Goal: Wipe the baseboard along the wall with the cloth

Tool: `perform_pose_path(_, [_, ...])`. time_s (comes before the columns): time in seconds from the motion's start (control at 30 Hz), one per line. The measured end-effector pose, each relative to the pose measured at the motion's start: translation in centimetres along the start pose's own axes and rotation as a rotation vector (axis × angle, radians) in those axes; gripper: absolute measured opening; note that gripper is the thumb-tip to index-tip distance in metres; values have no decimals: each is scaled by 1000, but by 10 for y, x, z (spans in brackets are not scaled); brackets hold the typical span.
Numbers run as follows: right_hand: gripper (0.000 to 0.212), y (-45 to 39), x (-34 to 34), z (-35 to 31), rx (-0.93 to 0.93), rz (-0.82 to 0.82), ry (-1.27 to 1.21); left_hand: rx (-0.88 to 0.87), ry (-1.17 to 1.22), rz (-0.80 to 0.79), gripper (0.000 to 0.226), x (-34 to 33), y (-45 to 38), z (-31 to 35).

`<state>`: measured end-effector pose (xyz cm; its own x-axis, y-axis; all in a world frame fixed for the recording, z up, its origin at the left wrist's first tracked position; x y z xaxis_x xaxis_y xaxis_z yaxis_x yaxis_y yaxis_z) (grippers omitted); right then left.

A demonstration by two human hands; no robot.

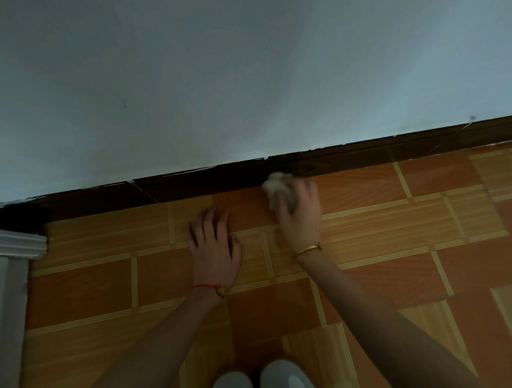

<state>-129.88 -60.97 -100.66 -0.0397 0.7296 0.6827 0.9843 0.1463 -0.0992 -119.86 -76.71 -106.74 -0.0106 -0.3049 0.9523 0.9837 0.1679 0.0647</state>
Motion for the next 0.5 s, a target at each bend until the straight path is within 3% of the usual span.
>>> perform_pose_path(0.07, [25, -5, 17, -1, -194, 242, -169, -7, 4, 15, 50, 0, 0, -1])
perform_pose_path(0.13, [26, -12, 24, -8, -208, 335, -235, -8, 7, 15, 50, -1, 0, -1])
perform_pose_path(0.37, [31, -7, -22, -53, -74, 117, -300, 4, -5, -9, 54, 0, -1, 0])
perform_pose_path(0.5, [31, -14, -12, -39, -139, 223, -297, -5, 9, -2, 53, 0, -1, -2])
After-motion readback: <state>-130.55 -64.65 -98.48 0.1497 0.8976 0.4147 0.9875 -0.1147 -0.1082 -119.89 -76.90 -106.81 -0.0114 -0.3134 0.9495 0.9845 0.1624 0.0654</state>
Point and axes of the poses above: each hand's wrist, its own y-axis away from the middle knuckle, its own x-axis out of the back of the hand, z = x × y, the point moved 2 cm from there along -y, towards the middle knuckle, and after that the axes turned 12 degrees about -z, right-handed, at the moved point
